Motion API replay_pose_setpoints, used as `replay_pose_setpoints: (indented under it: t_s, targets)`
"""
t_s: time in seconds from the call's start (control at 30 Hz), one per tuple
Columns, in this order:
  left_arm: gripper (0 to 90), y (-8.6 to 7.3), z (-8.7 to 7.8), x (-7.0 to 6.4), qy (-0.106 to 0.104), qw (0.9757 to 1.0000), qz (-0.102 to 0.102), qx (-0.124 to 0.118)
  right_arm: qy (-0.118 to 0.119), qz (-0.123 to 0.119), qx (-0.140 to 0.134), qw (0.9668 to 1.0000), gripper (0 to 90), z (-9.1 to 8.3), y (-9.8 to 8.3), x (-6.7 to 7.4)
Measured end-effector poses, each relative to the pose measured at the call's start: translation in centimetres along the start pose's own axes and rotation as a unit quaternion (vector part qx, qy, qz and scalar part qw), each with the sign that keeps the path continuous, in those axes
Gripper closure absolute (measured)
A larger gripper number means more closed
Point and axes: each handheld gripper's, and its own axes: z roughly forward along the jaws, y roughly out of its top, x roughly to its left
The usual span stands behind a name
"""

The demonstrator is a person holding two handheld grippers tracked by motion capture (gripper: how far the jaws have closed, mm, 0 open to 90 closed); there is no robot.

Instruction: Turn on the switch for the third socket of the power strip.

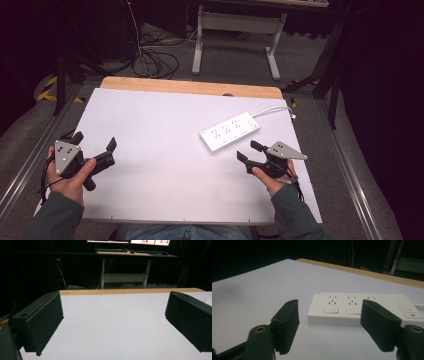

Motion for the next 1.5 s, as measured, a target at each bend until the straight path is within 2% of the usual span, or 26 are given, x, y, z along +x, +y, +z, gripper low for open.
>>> replay_pose_setpoints:
  t_s: [0.17,0.43,0.47,0.53,0.67,0.8,1.0,1.13,1.5]
  targets:
    - [2.1,0.0,0.0,0.0,-0.001,1.0000,0.001,-0.001,0.004,-0.003,0.004,1.0000,44.2,0.0,0.0,0.0]
    - [2.1,0.0,0.0,-0.1,-0.003,1.0000,0.002,-0.001,0.007,-0.011,0.013,0.9998,52.9,0.0,0.0,0.1]
    - [2.1,0.0,0.0,-0.1,-0.003,1.0000,0.003,-0.001,0.008,-0.011,0.024,0.9996,58.8,0.0,0.0,0.1]
    - [2.1,0.0,0.0,-0.1,-0.004,1.0000,0.003,-0.001,0.002,-0.016,0.027,0.9995,65.8,-0.2,0.1,0.2]
    - [2.1,0.0,0.1,-0.1,-0.005,1.0000,0.004,0.000,0.009,-0.017,0.028,0.9994,80.4,-0.5,0.3,0.3]
    - [2.1,0.0,0.1,-0.1,-0.005,1.0000,0.003,0.000,0.014,-0.027,0.034,0.9990,88.8,-0.5,0.3,0.5]
    - [2.2,-0.1,0.1,-0.2,-0.005,1.0000,0.004,0.001,0.025,-0.040,0.048,0.9977,90.0,-0.4,0.3,0.8]
    - [2.2,-0.1,0.1,-0.2,-0.005,1.0000,0.005,0.003,0.028,-0.040,0.055,0.9973,90.0,-0.3,0.4,1.0]
    - [2.3,-0.1,0.3,-0.4,-0.008,0.9999,0.011,0.007,0.030,-0.063,0.079,0.9944,90.0,0.7,0.8,1.5]
